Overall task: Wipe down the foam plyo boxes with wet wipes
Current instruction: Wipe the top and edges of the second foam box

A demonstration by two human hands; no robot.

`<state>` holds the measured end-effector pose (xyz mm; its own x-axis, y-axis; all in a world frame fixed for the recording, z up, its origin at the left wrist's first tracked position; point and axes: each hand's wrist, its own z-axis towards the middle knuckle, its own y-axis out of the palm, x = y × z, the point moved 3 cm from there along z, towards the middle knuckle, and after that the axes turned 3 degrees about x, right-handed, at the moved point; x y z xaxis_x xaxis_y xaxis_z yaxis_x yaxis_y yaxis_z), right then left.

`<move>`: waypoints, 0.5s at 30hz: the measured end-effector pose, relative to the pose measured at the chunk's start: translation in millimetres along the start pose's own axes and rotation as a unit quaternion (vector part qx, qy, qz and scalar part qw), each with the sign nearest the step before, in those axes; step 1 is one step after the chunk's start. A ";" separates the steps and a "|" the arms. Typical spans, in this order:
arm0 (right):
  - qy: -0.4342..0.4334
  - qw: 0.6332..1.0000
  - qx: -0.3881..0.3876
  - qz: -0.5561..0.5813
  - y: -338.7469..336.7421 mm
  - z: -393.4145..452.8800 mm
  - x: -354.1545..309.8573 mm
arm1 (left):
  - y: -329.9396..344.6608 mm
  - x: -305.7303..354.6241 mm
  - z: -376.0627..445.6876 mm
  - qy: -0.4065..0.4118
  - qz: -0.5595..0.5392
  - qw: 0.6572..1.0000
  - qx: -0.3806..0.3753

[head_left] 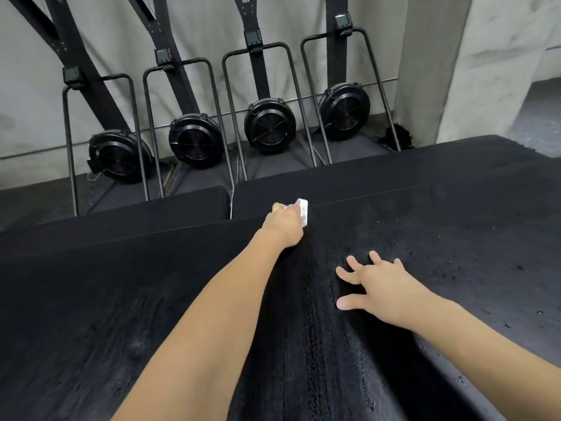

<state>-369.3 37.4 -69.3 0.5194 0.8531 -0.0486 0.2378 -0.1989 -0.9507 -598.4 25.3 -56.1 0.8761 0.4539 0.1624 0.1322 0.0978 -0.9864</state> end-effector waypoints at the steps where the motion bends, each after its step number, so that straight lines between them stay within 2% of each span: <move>1: 0.001 1.000 -0.002 0.001 -0.4 -0.7 -0.4 | -0.4 1.6 -2.2 0.004 0.003 1.000 0.001; 4: 0.003 1.000 0.001 0.006 -1.2 -2.6 -1.9 | -1.0 12.0 -22.6 0.053 -0.005 0.999 -0.003; 10: 0.003 1.000 0.004 0.004 -3.0 -4.7 -4.5 | 0.3 36.6 -126.5 0.237 -0.092 0.967 -0.014; 12: 0.005 1.000 0.003 0.009 -2.8 -4.3 -4.3 | 6.6 22.3 -132.1 0.238 -0.096 0.966 -0.029; 15: 0.005 1.000 0.000 0.004 -1.0 -2.7 -3.7 | 11.1 10.6 -92.8 0.195 -0.051 0.979 -0.022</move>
<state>-369.2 33.1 -67.3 0.5291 0.8468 -0.0540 0.2330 -0.2062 -0.9504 -544.6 -50.9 -67.7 0.9664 0.0708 0.2471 0.2412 0.0829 -0.9669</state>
